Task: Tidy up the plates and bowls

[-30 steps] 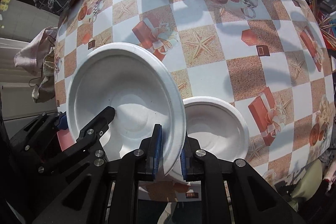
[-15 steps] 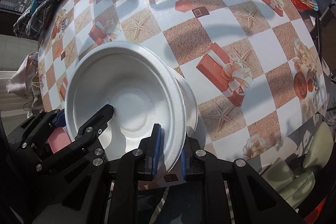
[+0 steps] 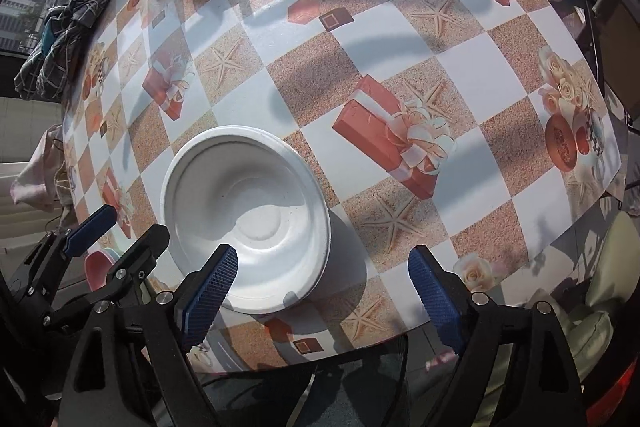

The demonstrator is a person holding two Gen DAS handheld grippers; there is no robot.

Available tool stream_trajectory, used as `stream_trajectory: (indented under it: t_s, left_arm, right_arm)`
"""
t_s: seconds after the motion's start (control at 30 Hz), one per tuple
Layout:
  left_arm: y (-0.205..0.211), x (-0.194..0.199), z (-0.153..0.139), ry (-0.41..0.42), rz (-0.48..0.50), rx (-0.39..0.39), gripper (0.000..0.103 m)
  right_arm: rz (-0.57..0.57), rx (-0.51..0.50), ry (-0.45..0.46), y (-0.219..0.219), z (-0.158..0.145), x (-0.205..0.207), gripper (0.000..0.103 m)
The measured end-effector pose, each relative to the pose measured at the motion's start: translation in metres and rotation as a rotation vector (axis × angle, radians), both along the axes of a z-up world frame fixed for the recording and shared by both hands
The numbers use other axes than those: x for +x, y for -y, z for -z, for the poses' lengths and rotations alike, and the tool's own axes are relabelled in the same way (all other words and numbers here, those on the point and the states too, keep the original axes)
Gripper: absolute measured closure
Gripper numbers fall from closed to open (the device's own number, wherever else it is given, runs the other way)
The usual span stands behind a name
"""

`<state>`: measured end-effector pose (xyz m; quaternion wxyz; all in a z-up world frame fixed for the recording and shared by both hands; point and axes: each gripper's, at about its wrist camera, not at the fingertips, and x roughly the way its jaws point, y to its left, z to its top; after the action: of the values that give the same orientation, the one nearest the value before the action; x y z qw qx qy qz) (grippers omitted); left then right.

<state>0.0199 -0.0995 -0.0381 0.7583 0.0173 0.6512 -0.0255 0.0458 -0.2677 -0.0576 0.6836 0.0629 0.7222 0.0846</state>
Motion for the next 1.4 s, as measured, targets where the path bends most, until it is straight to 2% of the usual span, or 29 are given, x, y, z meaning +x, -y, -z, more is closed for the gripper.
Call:
stream_trajectory:
  t_s: [0.07, 0.17, 0.33, 0.5, 0.6, 0.67, 0.77, 1.1, 1.4]
  left_arm:
    - [-0.009, -0.007, -0.014, 0.04, 0.002, 0.023, 0.033]
    - [-0.014, -0.019, -0.035, 0.109, 0.03, 0.068, 0.029]
    - [-0.013, -0.041, -0.083, 0.275, 0.054, 0.091, 0.022]
    - [-0.02, -0.052, -0.128, 0.393, 0.036, -0.004, 0.018]
    - [-0.027, -0.054, -0.143, 0.422, 0.023, -0.044, 0.003]
    - [-0.031, -0.057, -0.148, 0.434, 0.013, -0.064, 0.0]
    - [-0.033, -0.06, -0.146, 0.413, 0.013, -0.097, 0.0]
    - [-0.028, -0.063, -0.114, 0.222, 0.021, -0.007, 0.0]
    - [-0.04, -0.068, -0.105, 0.178, -0.024, 0.004, 0.0]
  right_arm:
    - [0.016, -0.001, 0.019, 0.007, -0.006, -0.001, 0.001]
    - [0.007, -0.011, 0.064, 0.012, -0.018, -0.005, 0.001]
    - [0.007, -0.028, 0.102, 0.013, -0.03, -0.015, 0.001]
    - [0.01, -0.067, 0.131, 0.012, -0.036, -0.023, 0.001]
    - [0.014, -0.074, 0.134, 0.01, -0.038, -0.024, 0.001]
    - [0.012, -0.082, 0.154, 0.007, -0.043, -0.026, 0.001]
    - [-0.001, -0.1, 0.192, 0.002, -0.051, -0.029, 0.001]
    - [-0.021, -0.108, 0.211, -0.008, -0.053, -0.043, 0.001]
    - [-0.029, -0.101, 0.169, -0.012, -0.042, -0.049, 0.001]
